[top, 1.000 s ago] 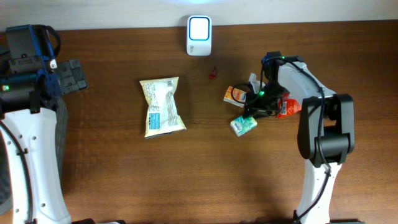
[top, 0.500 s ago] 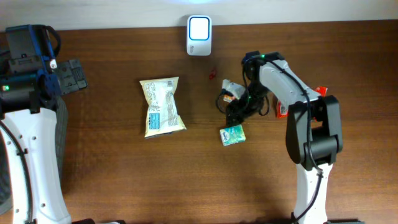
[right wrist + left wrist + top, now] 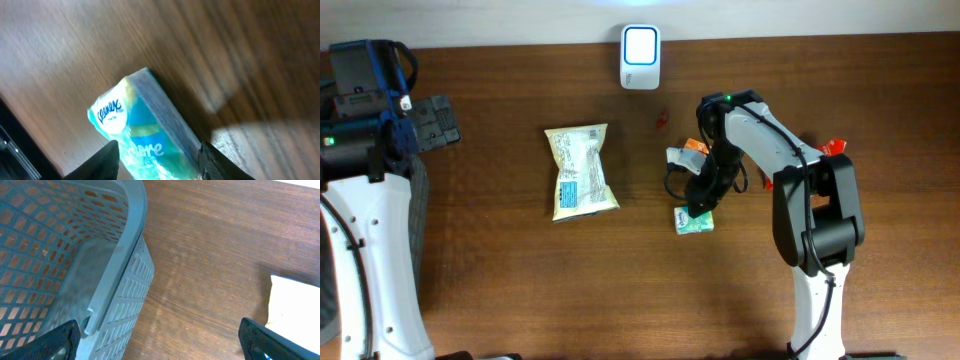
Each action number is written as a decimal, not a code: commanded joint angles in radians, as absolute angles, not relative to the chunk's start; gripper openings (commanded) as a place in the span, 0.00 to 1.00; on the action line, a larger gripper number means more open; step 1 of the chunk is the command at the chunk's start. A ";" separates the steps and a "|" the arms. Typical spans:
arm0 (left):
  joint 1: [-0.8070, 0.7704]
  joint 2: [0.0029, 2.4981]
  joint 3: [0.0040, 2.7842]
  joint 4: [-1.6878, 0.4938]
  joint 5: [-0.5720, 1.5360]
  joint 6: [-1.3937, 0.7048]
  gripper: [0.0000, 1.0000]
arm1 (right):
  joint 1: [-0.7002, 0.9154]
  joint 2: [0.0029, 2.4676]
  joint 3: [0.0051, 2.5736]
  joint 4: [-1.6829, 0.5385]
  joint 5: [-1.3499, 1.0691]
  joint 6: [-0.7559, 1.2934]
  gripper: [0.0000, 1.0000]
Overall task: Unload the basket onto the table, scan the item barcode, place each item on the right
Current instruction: 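Reach the right gripper to the green tissue pack and grasp it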
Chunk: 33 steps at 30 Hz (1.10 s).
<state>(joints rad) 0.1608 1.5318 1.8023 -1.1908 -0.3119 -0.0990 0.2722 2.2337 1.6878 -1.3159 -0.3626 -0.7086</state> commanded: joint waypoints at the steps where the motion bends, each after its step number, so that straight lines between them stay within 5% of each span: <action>1: 0.162 1.533 1.800 -1.190 -0.318 -0.112 0.99 | 0.278 2.217 1.672 -1.309 -0.363 -0.725 0.14; 7: 0.162 1.533 1.800 -1.190 -0.319 -0.112 0.99 | 0.278 2.217 1.672 -1.302 -0.477 -0.684 0.13; 9: 0.162 1.533 1.800 -1.190 -0.318 -0.112 0.99 | 0.278 2.217 1.672 -1.303 -0.478 -0.657 0.43; 11: 0.162 1.533 1.800 -1.190 -0.318 -0.112 0.99 | 0.278 2.217 1.671 -1.302 -0.475 -0.653 0.51; 20: 0.162 1.533 1.800 -1.190 -0.318 -0.112 0.99 | 0.278 2.217 1.577 -1.263 -0.474 -0.654 0.50; 22: 0.162 1.533 1.800 -1.190 -0.318 -0.112 0.99 | 0.276 2.217 1.569 -1.262 -0.474 -0.654 0.48; 25: 0.162 1.533 1.800 -1.190 -0.318 -0.112 0.99 | 0.274 2.217 1.569 -1.254 -0.475 -0.654 0.26; 30: 0.162 1.533 1.800 -1.191 -0.318 -0.112 0.99 | 0.274 2.217 1.576 -1.254 -0.490 -0.624 0.06; 33: 0.162 1.533 1.800 -1.190 -0.319 -0.112 0.99 | 0.274 2.217 1.623 -1.296 -0.533 -0.586 0.04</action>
